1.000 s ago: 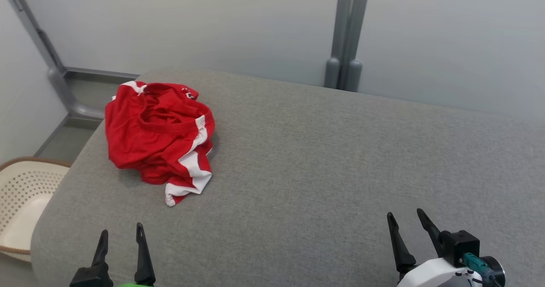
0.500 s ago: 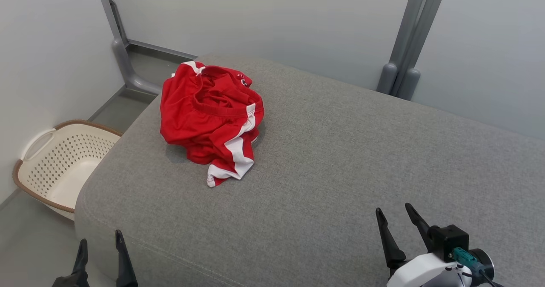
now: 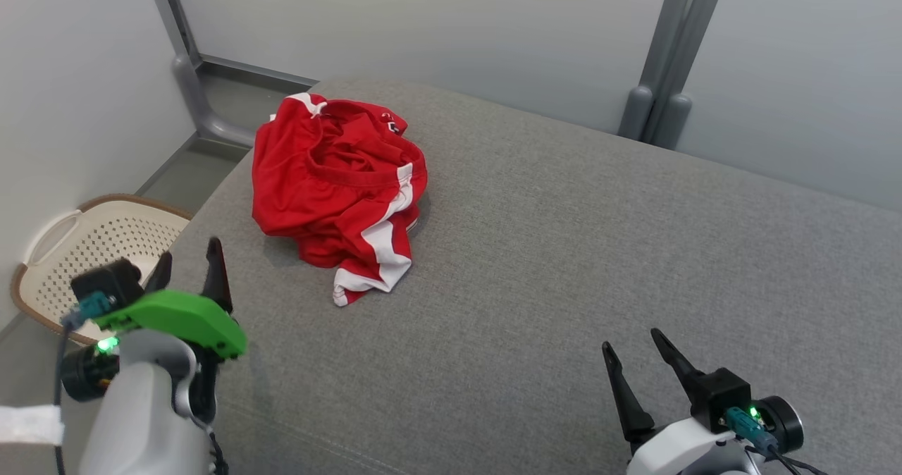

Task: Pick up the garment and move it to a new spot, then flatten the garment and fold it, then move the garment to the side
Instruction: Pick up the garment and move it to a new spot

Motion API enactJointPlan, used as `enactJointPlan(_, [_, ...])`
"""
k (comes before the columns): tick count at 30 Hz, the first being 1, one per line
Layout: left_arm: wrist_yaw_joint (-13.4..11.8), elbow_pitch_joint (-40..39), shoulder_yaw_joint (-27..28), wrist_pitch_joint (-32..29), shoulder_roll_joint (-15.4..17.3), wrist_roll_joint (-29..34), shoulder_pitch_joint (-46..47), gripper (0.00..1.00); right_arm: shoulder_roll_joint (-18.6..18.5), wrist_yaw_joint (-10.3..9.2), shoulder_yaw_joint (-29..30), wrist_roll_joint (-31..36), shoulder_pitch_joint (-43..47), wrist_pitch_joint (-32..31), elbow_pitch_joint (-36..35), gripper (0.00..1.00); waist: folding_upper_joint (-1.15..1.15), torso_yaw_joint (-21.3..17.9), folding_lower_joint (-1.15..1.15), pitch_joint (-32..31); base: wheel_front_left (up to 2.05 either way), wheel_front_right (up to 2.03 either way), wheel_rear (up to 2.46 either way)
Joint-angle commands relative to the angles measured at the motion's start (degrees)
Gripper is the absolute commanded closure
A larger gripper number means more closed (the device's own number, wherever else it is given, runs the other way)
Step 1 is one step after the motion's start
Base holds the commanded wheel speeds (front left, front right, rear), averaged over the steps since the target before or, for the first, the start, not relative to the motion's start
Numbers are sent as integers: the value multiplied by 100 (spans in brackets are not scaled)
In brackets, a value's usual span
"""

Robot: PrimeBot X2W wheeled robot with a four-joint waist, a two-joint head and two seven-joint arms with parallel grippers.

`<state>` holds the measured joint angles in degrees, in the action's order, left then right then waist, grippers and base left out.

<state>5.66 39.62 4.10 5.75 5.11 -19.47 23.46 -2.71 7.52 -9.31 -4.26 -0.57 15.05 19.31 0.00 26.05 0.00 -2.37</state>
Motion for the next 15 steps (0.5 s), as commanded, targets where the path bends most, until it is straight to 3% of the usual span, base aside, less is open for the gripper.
enactJointPlan(1, [37,187,82,-126,69,-161,354,0,-32,-6,-47,109,-113,20,-44,0,0,-658,0,650,0,0,0])
enactJointPlan(9, [132,1002,320,-794,241,-846,1681,0,-32,-7,-208,554,-443,-27,-372,0,0,-1506,0,1581,0,0,0])
enactJointPlan(15, [72,1427,320,-1294,430,-1001,2333,0,-30,-7,-192,651,-501,-83,-752,0,0,-1879,0,2068,0,0,0])
